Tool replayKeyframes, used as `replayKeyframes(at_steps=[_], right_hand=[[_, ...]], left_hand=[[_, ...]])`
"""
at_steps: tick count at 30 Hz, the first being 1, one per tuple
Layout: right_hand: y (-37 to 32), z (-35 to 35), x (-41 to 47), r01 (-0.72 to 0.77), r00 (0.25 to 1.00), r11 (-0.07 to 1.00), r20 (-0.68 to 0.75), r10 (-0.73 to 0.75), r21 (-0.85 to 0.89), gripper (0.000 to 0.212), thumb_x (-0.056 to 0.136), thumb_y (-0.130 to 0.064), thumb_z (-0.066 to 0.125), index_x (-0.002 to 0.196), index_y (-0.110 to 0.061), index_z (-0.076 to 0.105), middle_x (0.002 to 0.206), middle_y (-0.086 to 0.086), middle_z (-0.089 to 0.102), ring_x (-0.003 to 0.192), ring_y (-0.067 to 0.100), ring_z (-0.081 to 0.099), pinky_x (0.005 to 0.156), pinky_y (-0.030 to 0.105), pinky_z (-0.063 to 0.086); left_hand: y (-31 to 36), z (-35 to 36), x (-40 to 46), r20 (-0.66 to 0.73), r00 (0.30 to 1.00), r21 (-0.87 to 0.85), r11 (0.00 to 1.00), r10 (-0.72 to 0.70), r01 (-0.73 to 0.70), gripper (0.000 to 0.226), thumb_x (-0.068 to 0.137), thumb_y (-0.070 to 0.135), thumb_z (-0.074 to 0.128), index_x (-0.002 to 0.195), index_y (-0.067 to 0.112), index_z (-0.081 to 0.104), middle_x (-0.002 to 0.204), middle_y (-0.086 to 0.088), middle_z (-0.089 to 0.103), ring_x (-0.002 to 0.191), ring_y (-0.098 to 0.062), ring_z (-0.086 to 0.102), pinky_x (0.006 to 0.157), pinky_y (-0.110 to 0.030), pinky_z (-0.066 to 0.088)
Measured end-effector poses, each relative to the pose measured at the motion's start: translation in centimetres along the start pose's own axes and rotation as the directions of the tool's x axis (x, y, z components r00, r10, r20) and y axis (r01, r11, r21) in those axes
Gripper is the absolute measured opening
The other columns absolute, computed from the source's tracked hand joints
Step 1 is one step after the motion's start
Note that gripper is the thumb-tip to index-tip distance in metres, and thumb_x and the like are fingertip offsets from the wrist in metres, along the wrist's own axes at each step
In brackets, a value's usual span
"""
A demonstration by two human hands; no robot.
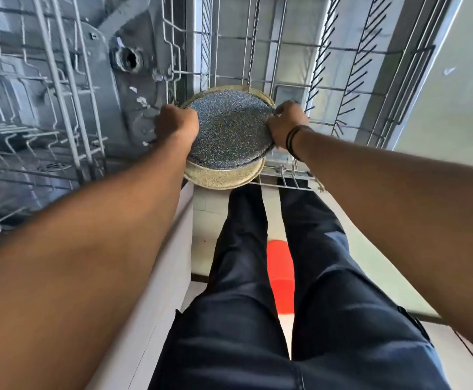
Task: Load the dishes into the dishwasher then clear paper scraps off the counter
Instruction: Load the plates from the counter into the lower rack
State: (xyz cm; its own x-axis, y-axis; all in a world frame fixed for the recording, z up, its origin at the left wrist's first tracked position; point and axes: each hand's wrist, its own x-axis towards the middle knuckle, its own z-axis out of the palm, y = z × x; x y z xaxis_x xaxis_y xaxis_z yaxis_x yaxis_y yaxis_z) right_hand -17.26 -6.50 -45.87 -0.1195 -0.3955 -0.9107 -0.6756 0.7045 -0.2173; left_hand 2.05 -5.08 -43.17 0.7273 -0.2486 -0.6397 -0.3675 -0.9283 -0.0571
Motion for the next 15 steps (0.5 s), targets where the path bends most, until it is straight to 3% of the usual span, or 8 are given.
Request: replayKeyframes(at_steps=[2, 4, 15], right_hand=[[-0.08, 0.25, 0.19, 0.012, 1.000, 1.000, -0.016, -0.012, -0.021, 0.029, 0.097, -0.008, 0.048, 0.125, -0.014, 0.054, 0.101, 0.001, 0.055, 0.094, 0.021, 0.057, 0.087, 0.033, 0.054], [-0.17, 0.48, 0.19, 0.017, 0.999, 1.000, -0.038, -0.018, -0.026, 0.029, 0.097, -0.009, 0.047, 0.125, -0.014, 0.053, 0.102, 0.001, 0.055, 0.095, 0.021, 0.055, 0.088, 0.033, 0.053], [-0.24, 0.38, 0.36, 0.039, 0.991, 0.999, -0.128, -0.041, -0.023, 0.030, 0.096, -0.011, 0.048, 0.126, -0.012, 0.053, 0.101, 0.000, 0.053, 0.090, 0.016, 0.050, 0.067, 0.021, 0.039]], left_hand=[[0.32, -0.09, -0.08, -0.021, 0.999, 0.010, 1.000, -0.028, 0.029, 0.041, 0.091, 0.024, 0.058, 0.128, 0.006, 0.062, 0.129, -0.013, 0.065, 0.112, -0.028, 0.064, 0.095, -0.041, 0.054], [0.67, -0.20, -0.16, -0.038, 0.998, 0.006, 0.999, -0.048, 0.049, 0.044, 0.092, 0.024, 0.056, 0.132, 0.006, 0.058, 0.135, -0.014, 0.060, 0.121, -0.030, 0.060, 0.101, -0.042, 0.050], [1.10, 0.67, 0.09, 0.002, 0.999, 0.020, 0.999, -0.040, 0.040, 0.048, 0.100, 0.027, 0.054, 0.143, 0.005, 0.047, 0.148, -0.018, 0.043, 0.135, -0.032, 0.044, 0.108, -0.041, 0.037]])
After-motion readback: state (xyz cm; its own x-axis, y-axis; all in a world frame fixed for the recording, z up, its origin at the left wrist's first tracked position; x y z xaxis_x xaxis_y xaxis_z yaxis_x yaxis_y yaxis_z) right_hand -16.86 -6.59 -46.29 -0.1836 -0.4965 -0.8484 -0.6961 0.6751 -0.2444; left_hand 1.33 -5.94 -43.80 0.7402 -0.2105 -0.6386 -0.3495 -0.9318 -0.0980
